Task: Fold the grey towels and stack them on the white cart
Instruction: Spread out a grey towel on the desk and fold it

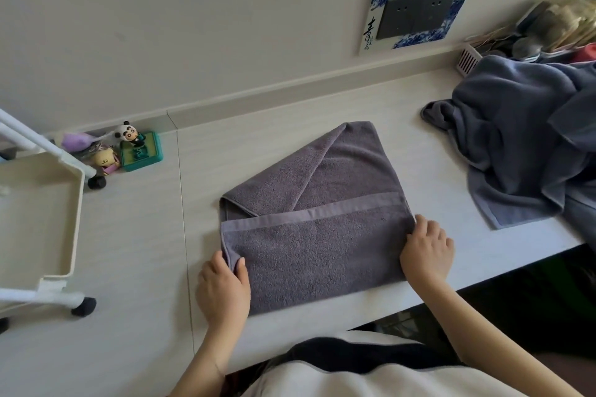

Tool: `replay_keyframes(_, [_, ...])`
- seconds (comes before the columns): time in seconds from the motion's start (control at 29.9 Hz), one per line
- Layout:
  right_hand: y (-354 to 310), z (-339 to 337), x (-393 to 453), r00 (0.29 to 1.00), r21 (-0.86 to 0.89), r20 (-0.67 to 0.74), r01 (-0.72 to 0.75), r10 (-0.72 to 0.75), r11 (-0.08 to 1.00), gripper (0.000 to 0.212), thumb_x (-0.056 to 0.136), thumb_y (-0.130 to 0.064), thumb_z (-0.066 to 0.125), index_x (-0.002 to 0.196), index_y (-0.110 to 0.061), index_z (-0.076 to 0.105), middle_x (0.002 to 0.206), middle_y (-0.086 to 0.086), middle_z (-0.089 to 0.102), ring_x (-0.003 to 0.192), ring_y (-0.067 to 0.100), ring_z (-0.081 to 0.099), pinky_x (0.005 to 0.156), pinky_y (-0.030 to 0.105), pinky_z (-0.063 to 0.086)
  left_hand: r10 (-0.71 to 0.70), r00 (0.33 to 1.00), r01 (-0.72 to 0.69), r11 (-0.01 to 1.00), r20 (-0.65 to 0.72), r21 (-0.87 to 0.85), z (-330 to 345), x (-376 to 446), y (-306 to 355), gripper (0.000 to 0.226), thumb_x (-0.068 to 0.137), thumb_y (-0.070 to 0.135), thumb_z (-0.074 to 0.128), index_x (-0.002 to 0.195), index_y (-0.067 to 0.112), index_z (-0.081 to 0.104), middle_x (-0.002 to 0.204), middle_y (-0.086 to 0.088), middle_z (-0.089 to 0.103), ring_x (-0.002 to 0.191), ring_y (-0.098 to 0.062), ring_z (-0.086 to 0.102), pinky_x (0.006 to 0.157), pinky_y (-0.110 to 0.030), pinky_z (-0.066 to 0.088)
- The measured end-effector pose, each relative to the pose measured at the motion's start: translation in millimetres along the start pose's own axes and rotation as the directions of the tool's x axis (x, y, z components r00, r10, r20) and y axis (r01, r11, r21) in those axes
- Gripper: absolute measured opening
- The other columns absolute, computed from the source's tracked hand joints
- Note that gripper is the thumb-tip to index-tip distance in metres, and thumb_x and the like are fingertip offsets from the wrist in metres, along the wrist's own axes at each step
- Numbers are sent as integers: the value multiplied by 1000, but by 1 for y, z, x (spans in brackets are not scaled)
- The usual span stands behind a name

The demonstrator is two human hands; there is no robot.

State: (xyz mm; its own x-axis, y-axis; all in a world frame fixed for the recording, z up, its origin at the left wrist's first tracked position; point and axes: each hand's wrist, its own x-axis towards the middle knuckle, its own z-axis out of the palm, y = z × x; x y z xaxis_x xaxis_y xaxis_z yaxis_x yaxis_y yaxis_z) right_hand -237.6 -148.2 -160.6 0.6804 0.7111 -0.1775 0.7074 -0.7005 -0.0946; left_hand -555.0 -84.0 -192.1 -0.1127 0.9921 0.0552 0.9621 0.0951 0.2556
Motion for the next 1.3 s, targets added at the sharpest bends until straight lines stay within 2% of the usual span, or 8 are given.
replay_keyframes(0.1, [-23, -2, -5, 949, -86, 10, 316, -316, 945, 66, 86, -19, 43, 148, -19, 22, 155, 9, 21, 141, 29, 20, 115, 38, 7, 178, 979, -177, 984, -104, 14, -1, 8, 11, 52, 82, 27, 55, 130, 6, 51, 120, -22, 53, 104, -40, 51, 85, -50, 40])
replay_keyframes(0.2, [-51, 15, -20, 829, 17, 72, 554, -554, 832, 49, 90, -34, 34, 134, -21, 52, 145, 9, 44, 133, 30, 42, 114, 38, 13, 467, 884, -467, 884, 10, 4, 7, 6, 34, 58, 86, 40, 42, 136, 13, 50, 142, -20, 43, 129, -40, 39, 107, -54, 22])
replay_keyframes(0.5, [-16, 26, -5, 947, -70, 102, 313, -306, 947, 73, 84, -64, -3, 150, -34, 4, 158, 1, 1, 146, 21, -3, 115, 38, -12, 462, 873, -470, 882, 156, 23, 17, 6, 33, 60, 85, 49, 39, 136, 18, 51, 139, -15, 49, 126, -39, 46, 105, -55, 26])
replay_keyframes(0.67, [-40, 23, -7, 923, -5, 45, 383, -382, 924, 64, 92, -52, 14, 147, -22, 30, 155, 9, 24, 143, 22, 11, 115, 38, -6, -46, 971, 163, 845, 234, -509, -11, 50, 65, 52, 95, 32, 49, 131, -6, 45, 118, -20, 59, 106, -35, 58, 88, -37, 45])
replay_keyframes(0.8, [-62, 31, -13, 866, 11, 136, 484, -480, 875, 57, 99, -53, 12, 141, -26, 38, 147, 6, 40, 136, 25, 35, 112, 40, 8, -369, 727, 679, 512, 579, -526, -20, 106, 88, 56, 89, 40, 60, 118, -7, 52, 106, -19, 65, 79, -26, 59, 63, -30, 46])
replay_keyframes(0.94, [-63, 36, -11, 860, -18, 187, 486, -474, 874, 57, 99, -55, 13, 142, -27, 37, 144, 4, 44, 135, 22, 36, 111, 40, 8, -269, 688, 726, 263, 675, -635, -27, 139, 108, 39, 83, 26, 70, 114, 3, 61, 114, -11, 63, 99, -27, 61, 84, -35, 50])
replay_keyframes(1.14, [-63, 39, -5, 841, 58, 164, 514, -516, 856, 82, 82, -70, -16, 149, -31, 9, 155, -7, -1, 142, 15, -9, 112, 33, -17, -113, 628, 729, -260, 770, -633, -62, 147, 123, 11, 98, 11, 47, 94, 5, 55, 90, -15, 60, 63, -22, 61, 47, -31, 56])
replay_keyframes(1.3, [-70, 7, -3, 974, 704, 89, 86, -208, 705, 49, 99, -49, 24, 139, -26, 39, 141, -3, 45, 135, 16, 35, 115, 34, 18, -12, 548, 828, -128, 836, -545, -85, 112, 93, 20, 97, 7, 45, 81, 7, 56, 55, -9, 64, 37, -13, 59, 38, -24, 52])
